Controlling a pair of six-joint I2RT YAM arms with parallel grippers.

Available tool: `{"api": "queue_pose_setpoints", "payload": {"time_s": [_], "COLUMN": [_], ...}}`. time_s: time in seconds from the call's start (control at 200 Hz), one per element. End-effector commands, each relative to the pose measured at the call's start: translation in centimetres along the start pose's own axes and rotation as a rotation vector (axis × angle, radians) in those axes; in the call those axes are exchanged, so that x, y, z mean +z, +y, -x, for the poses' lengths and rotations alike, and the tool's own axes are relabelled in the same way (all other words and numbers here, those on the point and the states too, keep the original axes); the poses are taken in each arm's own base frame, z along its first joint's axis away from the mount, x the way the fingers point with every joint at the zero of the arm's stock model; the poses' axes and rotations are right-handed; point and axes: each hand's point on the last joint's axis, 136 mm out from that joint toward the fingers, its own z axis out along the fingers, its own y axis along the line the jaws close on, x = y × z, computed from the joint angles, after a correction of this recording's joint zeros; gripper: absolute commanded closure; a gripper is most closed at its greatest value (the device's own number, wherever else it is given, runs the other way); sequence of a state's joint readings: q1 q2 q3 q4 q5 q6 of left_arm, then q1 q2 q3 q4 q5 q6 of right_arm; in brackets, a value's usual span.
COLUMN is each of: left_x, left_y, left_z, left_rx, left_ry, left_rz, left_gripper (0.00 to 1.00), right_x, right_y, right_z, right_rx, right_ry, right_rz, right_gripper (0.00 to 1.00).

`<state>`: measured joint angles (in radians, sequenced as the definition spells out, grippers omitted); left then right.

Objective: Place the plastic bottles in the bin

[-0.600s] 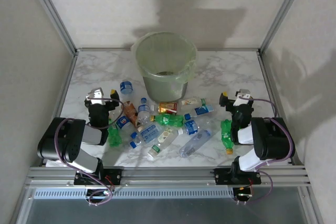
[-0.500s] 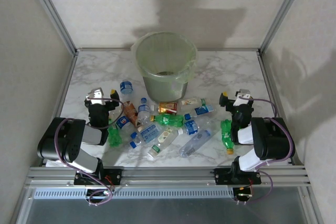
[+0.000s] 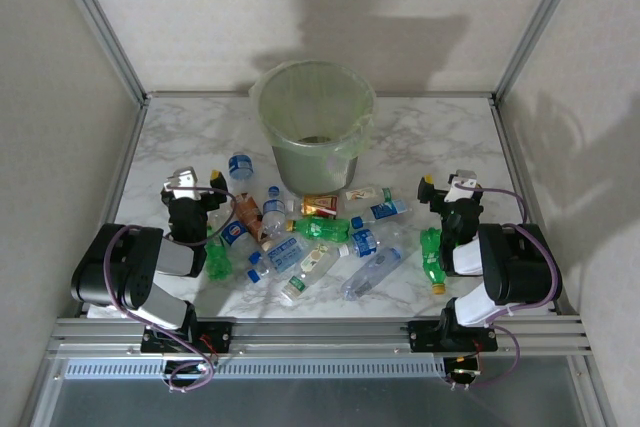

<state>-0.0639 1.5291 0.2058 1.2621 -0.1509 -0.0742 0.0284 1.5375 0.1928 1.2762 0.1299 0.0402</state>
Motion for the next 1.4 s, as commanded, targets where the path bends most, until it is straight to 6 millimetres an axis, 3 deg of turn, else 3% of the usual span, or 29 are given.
{"api": "queue_pose_setpoints", "payload": {"time_s": [0.0, 0.591, 0.686, 0.706, 0.821, 0.861, 0.906, 0.996, 1.106, 1.212, 1.392], "left_x": [0.3, 0.3, 1.2, 1.5, 2.5, 2.7, 3.3, 5.1, 7.7, 8.2, 7.1], "left_y": [-0.4, -0.4, -0.4, -0.5, 1.4, 1.9, 1.7, -0.4, -3.5, -4.2, -5.6], "left_z": [1.1, 1.1, 3.0, 3.6, 9.9, 11.2, 11.8, 9.9, 4.5, 0.4, -0.9], "left_rx": [0.000, 0.000, 0.010, 0.019, -0.140, -0.228, -0.280, -0.310, -0.289, -0.242, -0.249], "left_ry": [-0.044, -0.044, -0.022, 0.003, -0.012, 0.007, 0.061, 0.247, 0.568, 0.744, 0.785], "left_rz": [-0.004, -0.004, 0.066, 0.082, 0.290, 0.330, 0.349, 0.307, 0.243, 0.253, 0.167], "left_gripper": [0.01, 0.01, 0.00, 0.00, 0.00, 0.01, 0.00, 0.02, 0.18, 0.27, 0.21], "right_x": [0.4, 0.3, 0.2, 0.6, 0.3, -0.3, -1.0, -1.0, -1.1, -1.2, -2.1], "right_y": [-0.1, -0.1, -1.2, -1.5, -4.3, -4.8, -5.4, -4.4, -3.6, -2.5, -0.7], "right_z": [1.2, 1.1, 3.0, 4.5, 9.7, 10.4, 9.6, 8.2, 7.4, 6.5, 6.1], "right_rx": [0.002, 0.001, 0.013, 0.028, 0.276, 0.338, 0.407, 0.469, 0.480, 0.450, 0.419], "right_ry": [-0.044, -0.043, -0.049, -0.040, 0.085, 0.101, 0.107, 0.188, 0.353, 0.496, 0.614], "right_rz": [-0.005, -0.004, -0.099, -0.135, -0.350, -0.395, -0.432, -0.353, -0.371, -0.358, -0.303], "right_gripper": [0.01, 0.01, 0.01, 0.01, 0.01, 0.01, 0.01, 0.01, 0.03, 0.03, 0.01]}}
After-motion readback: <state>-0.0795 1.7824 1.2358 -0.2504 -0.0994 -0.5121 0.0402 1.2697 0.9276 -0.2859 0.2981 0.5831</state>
